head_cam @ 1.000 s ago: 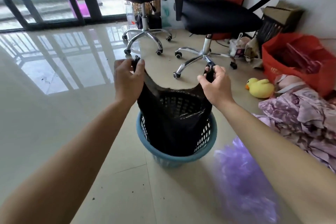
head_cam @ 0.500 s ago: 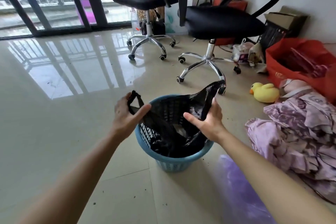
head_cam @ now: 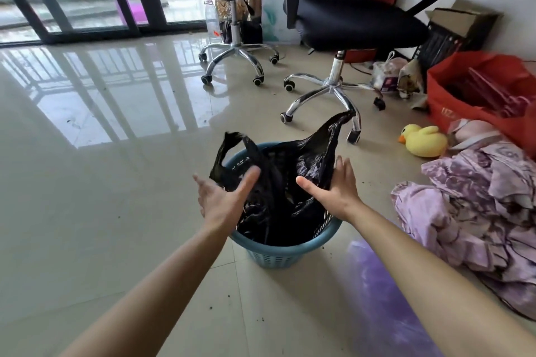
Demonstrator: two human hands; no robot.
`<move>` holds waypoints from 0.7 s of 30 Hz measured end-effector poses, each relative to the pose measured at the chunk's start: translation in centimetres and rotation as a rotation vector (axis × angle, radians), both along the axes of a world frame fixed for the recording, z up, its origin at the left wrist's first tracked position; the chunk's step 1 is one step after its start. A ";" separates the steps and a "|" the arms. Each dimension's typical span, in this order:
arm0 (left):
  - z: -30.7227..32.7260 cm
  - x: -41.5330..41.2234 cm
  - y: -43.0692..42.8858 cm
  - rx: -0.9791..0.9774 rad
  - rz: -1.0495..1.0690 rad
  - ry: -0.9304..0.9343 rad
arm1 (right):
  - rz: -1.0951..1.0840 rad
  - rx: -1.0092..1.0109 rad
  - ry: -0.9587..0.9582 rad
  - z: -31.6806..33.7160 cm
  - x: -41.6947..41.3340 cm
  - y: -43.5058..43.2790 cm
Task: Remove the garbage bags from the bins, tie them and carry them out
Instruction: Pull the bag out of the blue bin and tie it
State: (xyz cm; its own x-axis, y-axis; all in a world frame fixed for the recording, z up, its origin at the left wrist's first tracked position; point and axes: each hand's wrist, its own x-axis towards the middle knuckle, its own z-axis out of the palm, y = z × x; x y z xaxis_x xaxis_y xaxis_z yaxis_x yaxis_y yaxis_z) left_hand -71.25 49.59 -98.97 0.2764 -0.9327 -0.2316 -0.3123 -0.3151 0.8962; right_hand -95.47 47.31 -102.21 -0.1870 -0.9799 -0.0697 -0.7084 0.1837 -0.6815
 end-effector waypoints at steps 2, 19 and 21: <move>-0.7 -0.5 0.7 -0.022 0.078 0.067 | -0.041 -0.012 0.000 -0.3 -0.2 -1.0; -1.4 -3.6 0.9 -0.332 -0.009 -0.202 | 0.026 -0.301 -0.197 1.1 3.1 -4.6; -1.2 -3.1 -1.8 -0.233 0.090 -0.082 | -0.021 -0.253 -0.352 1.7 3.5 -4.3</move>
State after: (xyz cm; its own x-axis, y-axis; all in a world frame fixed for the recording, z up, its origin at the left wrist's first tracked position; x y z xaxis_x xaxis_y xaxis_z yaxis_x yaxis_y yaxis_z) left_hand -74.39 47.78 -100.16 0.3695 -0.9292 0.0129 -0.3666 -0.1330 0.9208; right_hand -91.95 43.03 -100.55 -0.2148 -0.9706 0.1087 -0.4222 -0.0081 -0.9065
